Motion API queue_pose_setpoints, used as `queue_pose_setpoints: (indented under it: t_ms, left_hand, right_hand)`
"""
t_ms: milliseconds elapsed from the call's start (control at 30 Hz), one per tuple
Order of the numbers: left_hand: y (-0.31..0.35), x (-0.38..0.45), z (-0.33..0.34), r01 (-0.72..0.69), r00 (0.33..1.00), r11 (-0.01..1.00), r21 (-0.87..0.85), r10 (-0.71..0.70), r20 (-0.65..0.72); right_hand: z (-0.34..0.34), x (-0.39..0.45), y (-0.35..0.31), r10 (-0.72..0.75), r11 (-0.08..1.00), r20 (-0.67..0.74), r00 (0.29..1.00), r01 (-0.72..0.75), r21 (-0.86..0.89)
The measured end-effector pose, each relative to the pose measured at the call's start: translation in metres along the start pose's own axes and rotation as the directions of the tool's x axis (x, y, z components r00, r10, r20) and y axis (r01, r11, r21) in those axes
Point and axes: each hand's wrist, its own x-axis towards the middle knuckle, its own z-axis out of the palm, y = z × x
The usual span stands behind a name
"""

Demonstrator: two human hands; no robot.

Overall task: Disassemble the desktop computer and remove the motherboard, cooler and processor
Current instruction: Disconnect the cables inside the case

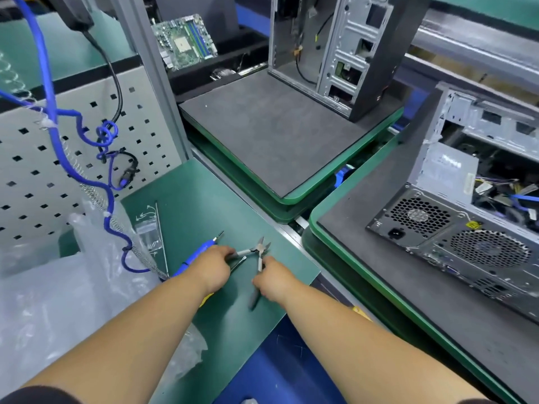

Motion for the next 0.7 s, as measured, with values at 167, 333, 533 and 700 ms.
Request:
queue_pose_setpoints:
  t_ms: [167, 333, 533, 700]
  left_hand:
    - [0.000, 0.007, 0.000, -0.030, 0.999, 0.995, 0.100, 0.033, -0.029]
    - [0.017, 0.007, -0.004, -0.093, 0.990, 0.993, 0.077, 0.100, -0.097]
    - [0.086, 0.002, -0.016, -0.384, 0.915, 0.923, -0.041, 0.374, -0.150]
    - [0.157, -0.015, -0.015, -0.568, 0.814, 0.810, -0.143, 0.529, -0.238]
  right_hand:
    - [-0.004, 0.002, -0.001, -0.042, 0.992, 0.004, 0.999, 0.042, -0.119]
    - [-0.025, -0.013, -0.002, -0.104, 0.995, -0.043, 0.994, 0.103, -0.012]
    - [-0.091, -0.058, -0.013, -0.242, 0.951, -0.304, 0.921, 0.287, 0.113]
    - [-0.150, -0.103, -0.009, -0.348, 0.898, -0.491, 0.798, 0.435, 0.070]
